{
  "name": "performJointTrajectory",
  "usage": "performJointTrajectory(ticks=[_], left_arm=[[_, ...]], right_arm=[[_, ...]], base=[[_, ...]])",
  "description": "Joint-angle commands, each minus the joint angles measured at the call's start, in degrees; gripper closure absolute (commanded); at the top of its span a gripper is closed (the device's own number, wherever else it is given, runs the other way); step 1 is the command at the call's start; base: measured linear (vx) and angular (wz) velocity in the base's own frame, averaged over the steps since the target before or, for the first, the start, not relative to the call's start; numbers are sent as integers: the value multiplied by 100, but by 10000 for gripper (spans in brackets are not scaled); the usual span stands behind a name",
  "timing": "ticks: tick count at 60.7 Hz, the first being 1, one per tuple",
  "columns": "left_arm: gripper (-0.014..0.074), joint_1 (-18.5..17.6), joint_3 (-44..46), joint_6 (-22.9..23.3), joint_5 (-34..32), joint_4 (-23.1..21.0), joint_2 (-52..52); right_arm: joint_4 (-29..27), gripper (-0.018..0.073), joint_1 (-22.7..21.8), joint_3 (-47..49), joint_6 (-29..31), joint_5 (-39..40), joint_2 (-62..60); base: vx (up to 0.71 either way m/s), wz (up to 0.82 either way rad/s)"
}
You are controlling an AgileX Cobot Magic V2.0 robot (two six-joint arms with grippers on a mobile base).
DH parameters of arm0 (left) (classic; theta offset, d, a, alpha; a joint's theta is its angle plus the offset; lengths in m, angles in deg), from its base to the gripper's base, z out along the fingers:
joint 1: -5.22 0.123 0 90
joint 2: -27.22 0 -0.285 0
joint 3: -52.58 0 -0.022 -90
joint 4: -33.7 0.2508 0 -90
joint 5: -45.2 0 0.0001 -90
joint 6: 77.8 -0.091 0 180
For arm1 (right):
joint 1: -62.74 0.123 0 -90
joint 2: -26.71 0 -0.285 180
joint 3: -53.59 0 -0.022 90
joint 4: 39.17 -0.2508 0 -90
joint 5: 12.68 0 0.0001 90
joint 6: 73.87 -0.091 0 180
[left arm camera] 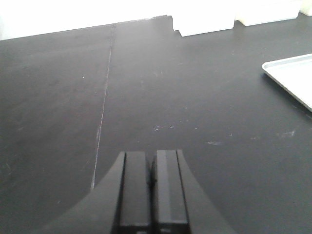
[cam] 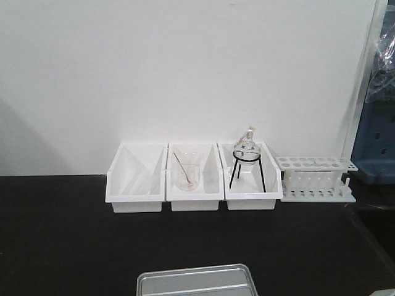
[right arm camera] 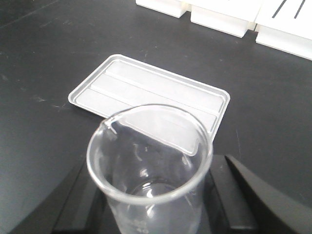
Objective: Move beaker to silver tray on left bench
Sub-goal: 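Extend the right gripper with the beaker over the silver tray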
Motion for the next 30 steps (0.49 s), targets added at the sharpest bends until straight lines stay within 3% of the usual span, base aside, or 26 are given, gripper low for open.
performJointTrajectory(ticks=[1, 17, 26, 30], left_arm=[[595, -41, -114, 10, -428, -16, 42], [595, -41, -114, 10, -428, -16, 42], [595, -41, -114, 10, -428, -16, 42], [595, -41, -114, 10, -428, -16, 42]], right_arm=[[21, 571, -13, 159, 30, 455, -61], [-16, 571, -13, 159, -11, 1024, 20], [-47, 571, -21, 159, 8, 2396, 719], [-316, 571, -34, 159, 8, 3071, 1256]], base=[[0, 0], [0, 0], [0, 0], [0, 0]])
